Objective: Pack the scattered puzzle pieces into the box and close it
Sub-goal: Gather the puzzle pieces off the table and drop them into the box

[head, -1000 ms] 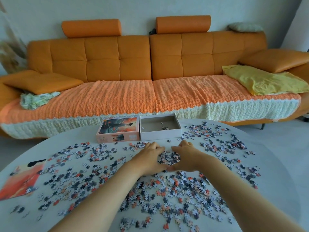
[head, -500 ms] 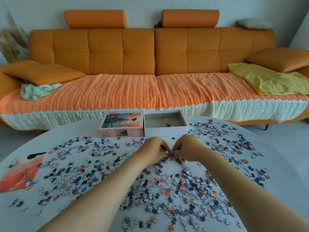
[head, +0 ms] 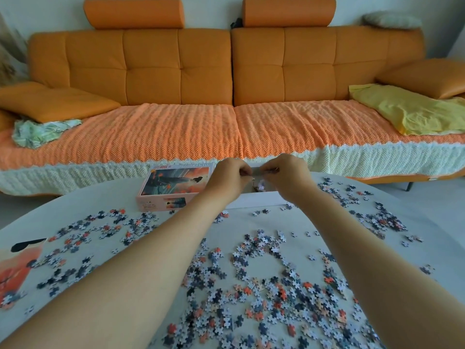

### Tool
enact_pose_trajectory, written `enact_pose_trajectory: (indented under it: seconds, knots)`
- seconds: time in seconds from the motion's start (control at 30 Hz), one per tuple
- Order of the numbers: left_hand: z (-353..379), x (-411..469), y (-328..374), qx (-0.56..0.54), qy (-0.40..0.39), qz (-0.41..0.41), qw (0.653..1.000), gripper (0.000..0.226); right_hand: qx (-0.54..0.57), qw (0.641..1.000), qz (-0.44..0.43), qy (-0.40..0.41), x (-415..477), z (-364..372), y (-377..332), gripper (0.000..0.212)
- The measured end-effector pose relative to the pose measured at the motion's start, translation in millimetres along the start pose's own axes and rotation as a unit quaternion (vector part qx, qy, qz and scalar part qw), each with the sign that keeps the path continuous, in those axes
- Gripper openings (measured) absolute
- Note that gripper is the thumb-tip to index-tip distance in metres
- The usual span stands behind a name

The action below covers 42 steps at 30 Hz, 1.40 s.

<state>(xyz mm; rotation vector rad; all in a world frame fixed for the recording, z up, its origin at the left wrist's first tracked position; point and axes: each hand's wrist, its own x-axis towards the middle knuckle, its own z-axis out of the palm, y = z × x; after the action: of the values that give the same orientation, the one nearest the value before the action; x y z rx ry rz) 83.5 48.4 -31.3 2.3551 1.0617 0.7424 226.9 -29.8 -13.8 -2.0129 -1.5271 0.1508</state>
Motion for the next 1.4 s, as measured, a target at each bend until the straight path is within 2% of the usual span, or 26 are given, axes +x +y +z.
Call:
enact_pose_trajectory:
  seconds: [0.07,0.13,0.2,0.27,0.37,0.43,0.5,0.63,0.73,0.8,0.87,0.97,1.03,1.07,1.17,1.23,1.3,1.4]
  knots:
    - [5.5,6.5,-5.1,0.023,-0.019,-0.006,1.0,0.019,-0.017,0.999,-0.031,0.006,2.7,7.4,5.3,0.021]
    - [10.3,8.4,-10.3,0.07,-0.068,-0.005,0.995,0.026,-0.029,0.997,-0.053,-0.04,2.8,12.4,10.5,0.028]
    - [12.9,6.2,-13.3,0.107,-0.085,0.015,0.991,0.031,-0.041,0.993,-0.072,-0.084,1.0,15.8,17.2,0.026]
    - [13.0,-1.1,-13.7,0.102,-0.06,0.042,0.992,0.029,-0.036,0.993,-0.094,-0.062,-2.5,15.7,21.1,0.028]
    - [9.5,-21.2,-16.4,0.082,0.019,0.11,0.99,0.022,-0.03,0.99,-0.141,-0.002,-11.3,8.9,14.8,0.033]
    - [6.6,-40.3,-19.8,0.083,0.061,0.158,0.982,0.018,-0.044,0.984,-0.171,-0.023,-20.4,4.2,5.7,0.032]
    - [3.4,-61.6,-24.4,0.09,0.062,0.17,0.979,0.018,-0.065,0.981,-0.158,-0.094,-30.2,5.1,-1.0,0.03]
    - [-1.1,-91.7,-39.7,0.14,0.014,0.143,0.98,0.025,-0.133,0.967,-0.087,-0.197,-48.3,20.9,1.0,0.037]
    - [-6.0,-105.4,-41.0,0.151,-0.103,0.045,0.982,0.049,-0.191,0.949,-0.082,-0.237,-64.0,29.9,3.8,0.056]
    - [-7.5,-113.6,-38.6,0.17,-0.162,0.017,0.972,0.059,-0.191,0.946,-0.075,-0.253,-74.0,29.9,4.2,0.062]
    - [-10.8,-120.1,-33.8,0.162,-0.17,0.021,0.972,0.054,-0.166,0.95,-0.064,-0.257,-79.7,25.3,2.3,0.06]
    - [-17.3,-123.8,-28.0,0.109,-0.148,0.042,0.982,0.029,-0.122,0.955,-0.063,-0.262,-82.9,15.9,-1.0,0.052]
    - [-19.9,-122.9,-25.9,0.098,-0.126,0.055,0.986,0.025,-0.096,0.967,-0.063,-0.228,-84.9,10.8,-2.8,0.048]
    - [-21.0,-121.1,-25.7,0.094,-0.106,0.06,0.988,0.024,-0.088,0.976,-0.07,-0.187,-84.8,9.8,-2.6,0.046]
    - [-24.2,-106.4,-27.1,0.129,-0.03,0.08,0.988,0.036,-0.121,0.985,-0.083,-0.089,-80.0,7.8,-1.8,0.049]
    - [-27.1,-94.4,-28.9,0.209,-0.053,0.066,0.974,0.053,-0.17,0.976,-0.07,-0.117,-76.3,7.4,-1.6,0.061]
    - [-28.3,-85.0,-29.6,0.274,-0.119,0.051,0.953,0.064,-0.191,0.967,-0.056,-0.161,-75.3,8.6,-0.3,0.075]
    - [-28.8,-79.5,-26.7,0.282,-0.144,0.063,0.947,0.063,-0.179,0.967,-0.064,-0.169,-74.1,10.5,5.1,0.081]
